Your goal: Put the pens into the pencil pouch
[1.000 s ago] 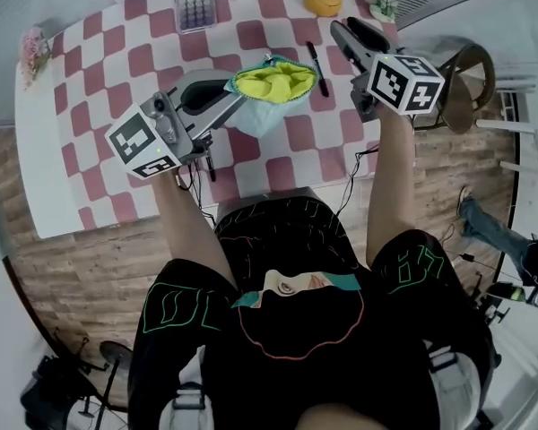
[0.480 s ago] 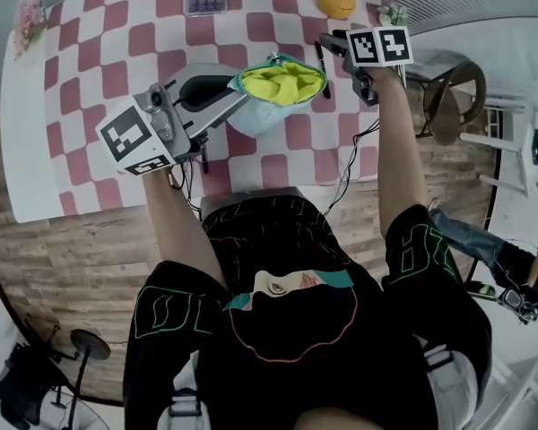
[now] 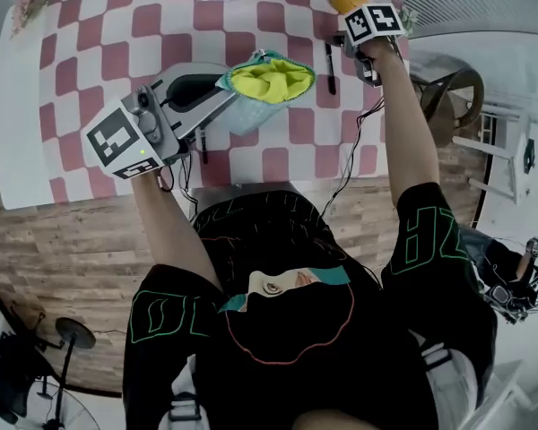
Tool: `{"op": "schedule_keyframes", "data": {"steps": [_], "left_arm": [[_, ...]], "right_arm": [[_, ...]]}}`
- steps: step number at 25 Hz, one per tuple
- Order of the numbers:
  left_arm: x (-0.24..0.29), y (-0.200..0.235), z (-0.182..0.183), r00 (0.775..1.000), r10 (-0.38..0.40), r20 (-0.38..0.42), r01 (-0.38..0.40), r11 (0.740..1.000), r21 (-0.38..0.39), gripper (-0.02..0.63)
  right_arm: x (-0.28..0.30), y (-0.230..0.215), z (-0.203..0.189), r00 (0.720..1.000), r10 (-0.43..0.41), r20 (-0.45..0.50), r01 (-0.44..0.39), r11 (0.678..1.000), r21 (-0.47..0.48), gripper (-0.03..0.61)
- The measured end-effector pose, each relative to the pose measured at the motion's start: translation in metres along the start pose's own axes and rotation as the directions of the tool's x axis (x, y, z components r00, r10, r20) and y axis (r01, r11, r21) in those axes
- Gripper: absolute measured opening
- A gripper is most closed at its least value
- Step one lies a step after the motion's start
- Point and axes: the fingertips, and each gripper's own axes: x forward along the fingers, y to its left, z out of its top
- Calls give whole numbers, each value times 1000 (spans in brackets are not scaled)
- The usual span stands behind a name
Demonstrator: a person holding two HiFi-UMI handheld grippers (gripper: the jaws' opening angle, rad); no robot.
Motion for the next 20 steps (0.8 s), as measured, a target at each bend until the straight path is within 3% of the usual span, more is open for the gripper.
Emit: {"op": "schedule_keyframes", "data": {"steps": [2,4,7,15,20], "left_arm": [[-4,1,0,1000,10,4,-10,1000,-3,0],[-6,1,1,1000,18,5,-18,1000,-4,0],[-9,0,2,999,33,4,-33,999,-4,0],[-9,0,1,998,55,-3,-55,998,2,0],[-27,-2,8,999,48,6,-48,999,15,0]], "right_arm": [[9,-1,-6,998,2,-61,-2,1000,9,143],[15,-6,-11,994,-21,-106,24,1000,20,79],[13,-13,-12,991,-61,-119,64,998,20,69],[6,-32,-12,997,-64,-48,67,996,67,61],[-7,-14,1,997,-54,56,49,995,90,61]]}}
